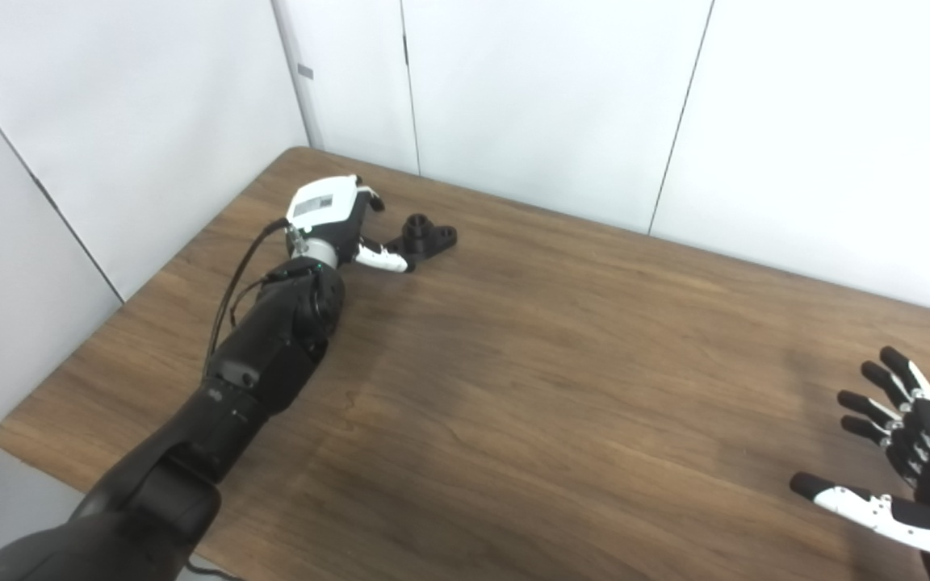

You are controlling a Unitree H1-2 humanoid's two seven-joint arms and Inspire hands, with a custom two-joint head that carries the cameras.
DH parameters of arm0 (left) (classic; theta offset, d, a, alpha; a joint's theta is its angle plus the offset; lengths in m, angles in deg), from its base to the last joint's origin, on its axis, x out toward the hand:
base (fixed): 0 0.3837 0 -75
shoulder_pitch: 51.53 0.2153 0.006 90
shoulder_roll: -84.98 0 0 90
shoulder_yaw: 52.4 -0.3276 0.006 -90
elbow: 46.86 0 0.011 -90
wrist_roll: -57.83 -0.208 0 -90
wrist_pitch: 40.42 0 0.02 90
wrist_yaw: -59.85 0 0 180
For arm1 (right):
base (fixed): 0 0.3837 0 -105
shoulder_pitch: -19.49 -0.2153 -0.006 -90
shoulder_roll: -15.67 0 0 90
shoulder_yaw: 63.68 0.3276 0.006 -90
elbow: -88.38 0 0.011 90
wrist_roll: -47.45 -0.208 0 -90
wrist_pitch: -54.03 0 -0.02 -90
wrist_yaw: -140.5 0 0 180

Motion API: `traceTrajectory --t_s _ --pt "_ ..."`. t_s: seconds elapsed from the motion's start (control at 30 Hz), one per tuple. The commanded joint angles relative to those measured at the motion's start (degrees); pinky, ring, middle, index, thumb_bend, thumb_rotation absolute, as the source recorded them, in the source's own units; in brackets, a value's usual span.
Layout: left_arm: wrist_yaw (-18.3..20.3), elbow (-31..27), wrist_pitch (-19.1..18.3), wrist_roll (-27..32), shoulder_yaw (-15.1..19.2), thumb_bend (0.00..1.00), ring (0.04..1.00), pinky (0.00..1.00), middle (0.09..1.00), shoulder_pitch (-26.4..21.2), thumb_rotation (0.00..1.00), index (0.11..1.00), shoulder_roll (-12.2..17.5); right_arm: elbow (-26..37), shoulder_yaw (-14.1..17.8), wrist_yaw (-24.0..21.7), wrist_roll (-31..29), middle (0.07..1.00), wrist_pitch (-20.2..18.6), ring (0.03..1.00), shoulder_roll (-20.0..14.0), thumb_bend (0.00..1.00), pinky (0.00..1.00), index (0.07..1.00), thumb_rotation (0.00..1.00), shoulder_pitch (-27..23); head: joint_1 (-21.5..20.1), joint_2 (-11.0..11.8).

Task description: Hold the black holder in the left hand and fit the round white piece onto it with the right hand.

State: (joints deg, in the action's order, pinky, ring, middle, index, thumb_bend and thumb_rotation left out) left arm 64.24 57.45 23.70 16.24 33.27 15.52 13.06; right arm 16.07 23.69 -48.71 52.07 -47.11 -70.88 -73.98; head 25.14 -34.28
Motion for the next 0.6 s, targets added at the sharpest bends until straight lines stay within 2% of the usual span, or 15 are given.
traceTrajectory --t_s 0.0,0.23,0.33,0.43,0.57 --pt "-2.2 -0.2 0.7 1.8 1.9 0.89 1.0 0.94 0.972 -1.3 0.34 0.768 0.6 2.3 0.5 -0.2 -0.6 0.922 1.2 0.824 -0.7 0.72 0.78 0.96 0.0 -0.9 -0.3 -0.2" --pt "-3.2 1.7 3.3 7.8 4.1 0.85 0.987 0.84 0.951 -1.2 0.25 0.735 -1.1 3.0 0.4 0.0 -0.1 0.914 0.7 0.813 -0.6 0.72 0.77 0.954 0.0 -0.7 -0.5 -0.4" --pt "-3.6 2.8 4.3 9.4 4.2 0.83 0.984 0.84 0.946 -1.2 0.24 0.719 -1.2 2.9 0.5 0.1 -0.1 0.915 0.8 0.814 -0.5 0.72 0.77 0.953 0.0 -0.7 -0.5 -0.4" --pt "-3.3 3.4 4.5 11.2 4.6 0.81 0.993 0.88 0.95 -1.0 0.21 0.709 -1.4 2.8 0.5 0.1 0.0 0.915 1.1 0.812 -0.6 0.72 0.76 0.951 0.0 -0.8 -0.5 -0.6" --pt "-3.8 4.8 5.0 10.7 3.3 0.8 0.983 0.85 0.948 -0.7 0.2 0.706 -0.7 3.0 0.3 0.1 0.6 0.912 1.0 0.805 -0.7 0.72 0.76 0.948 0.0 -0.9 -0.5 -0.7"
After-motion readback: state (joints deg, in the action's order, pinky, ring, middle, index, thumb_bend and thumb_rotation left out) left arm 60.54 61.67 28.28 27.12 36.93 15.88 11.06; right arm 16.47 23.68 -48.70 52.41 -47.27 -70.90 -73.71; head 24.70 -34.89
